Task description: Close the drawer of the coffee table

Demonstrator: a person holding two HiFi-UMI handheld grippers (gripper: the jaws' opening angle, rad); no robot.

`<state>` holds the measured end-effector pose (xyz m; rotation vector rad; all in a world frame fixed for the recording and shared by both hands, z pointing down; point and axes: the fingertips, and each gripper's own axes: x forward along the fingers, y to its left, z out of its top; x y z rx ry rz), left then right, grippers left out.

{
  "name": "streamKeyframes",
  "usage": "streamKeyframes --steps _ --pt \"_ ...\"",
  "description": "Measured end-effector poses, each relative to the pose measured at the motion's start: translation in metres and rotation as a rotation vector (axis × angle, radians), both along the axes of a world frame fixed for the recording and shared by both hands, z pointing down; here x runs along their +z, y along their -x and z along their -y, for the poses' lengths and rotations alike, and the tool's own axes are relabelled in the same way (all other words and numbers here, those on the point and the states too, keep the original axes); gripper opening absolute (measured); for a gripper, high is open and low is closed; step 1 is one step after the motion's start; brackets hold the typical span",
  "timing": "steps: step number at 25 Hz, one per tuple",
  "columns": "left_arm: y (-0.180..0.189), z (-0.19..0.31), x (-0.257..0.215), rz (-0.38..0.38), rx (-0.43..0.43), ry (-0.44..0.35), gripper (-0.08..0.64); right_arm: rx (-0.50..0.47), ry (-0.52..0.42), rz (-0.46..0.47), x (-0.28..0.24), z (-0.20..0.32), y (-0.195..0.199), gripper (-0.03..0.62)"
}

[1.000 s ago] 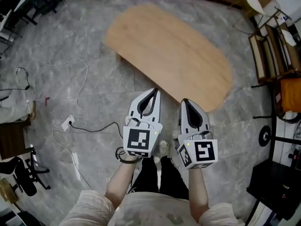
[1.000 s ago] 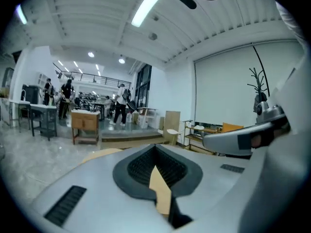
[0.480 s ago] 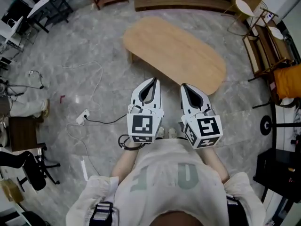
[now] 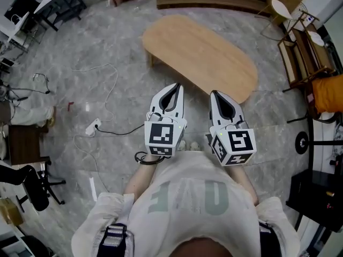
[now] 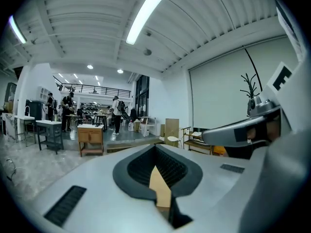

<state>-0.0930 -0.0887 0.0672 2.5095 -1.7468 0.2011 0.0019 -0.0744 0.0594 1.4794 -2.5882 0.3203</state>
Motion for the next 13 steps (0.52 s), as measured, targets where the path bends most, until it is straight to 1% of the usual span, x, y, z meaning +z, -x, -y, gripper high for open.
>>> streamKeyframes --steps 6,13 --pt "-0.006 -0.002 0.007 0.005 0.041 0.021 0.012 0.031 0.008 -0.009 0.003 -0.005 -0.007 0.003" --pt "-0.004 -0.005 0.015 -0.011 0.051 0.035 0.012 0.042 0.008 -0.023 0.007 -0.015 -0.010 0.003"
